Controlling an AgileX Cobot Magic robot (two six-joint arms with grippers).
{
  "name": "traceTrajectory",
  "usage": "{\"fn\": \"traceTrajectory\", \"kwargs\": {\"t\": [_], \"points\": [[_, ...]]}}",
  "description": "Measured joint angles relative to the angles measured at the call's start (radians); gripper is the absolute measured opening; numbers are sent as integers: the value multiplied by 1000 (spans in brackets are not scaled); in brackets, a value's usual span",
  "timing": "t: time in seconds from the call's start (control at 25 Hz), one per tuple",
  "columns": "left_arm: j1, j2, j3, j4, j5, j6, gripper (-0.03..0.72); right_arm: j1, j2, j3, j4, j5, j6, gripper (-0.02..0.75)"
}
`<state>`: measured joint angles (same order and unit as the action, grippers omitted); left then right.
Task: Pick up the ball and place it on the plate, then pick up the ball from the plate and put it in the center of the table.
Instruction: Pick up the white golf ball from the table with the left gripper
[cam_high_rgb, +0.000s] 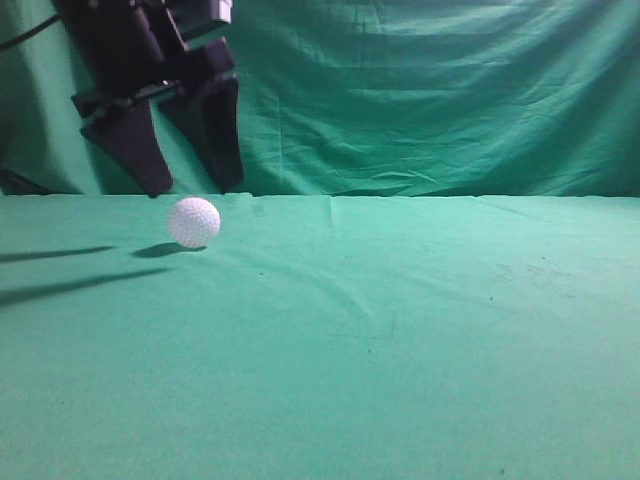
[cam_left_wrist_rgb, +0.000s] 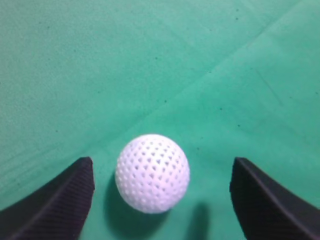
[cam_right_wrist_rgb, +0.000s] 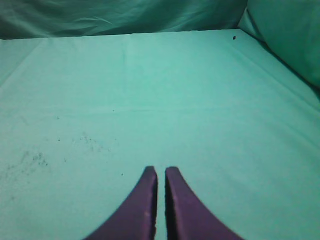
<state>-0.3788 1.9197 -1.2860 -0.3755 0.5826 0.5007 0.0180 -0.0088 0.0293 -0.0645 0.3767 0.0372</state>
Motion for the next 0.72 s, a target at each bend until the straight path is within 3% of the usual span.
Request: {"fn": "traceTrajectory", "kwargs": {"t": [0.04, 0.48, 0.64, 0.72], "points": [[0, 6, 0, 0, -15, 0, 531, 0, 0, 0, 0, 0, 0, 49], [0, 43, -4, 0, -57, 0, 545, 0, 0, 0, 0, 0, 0, 49], [0, 48, -4, 15, -57, 0, 326, 0, 0, 0, 0, 0, 0, 49], [0, 48, -5, 22, -49, 0, 312, 0, 0, 0, 0, 0, 0, 49]]}}
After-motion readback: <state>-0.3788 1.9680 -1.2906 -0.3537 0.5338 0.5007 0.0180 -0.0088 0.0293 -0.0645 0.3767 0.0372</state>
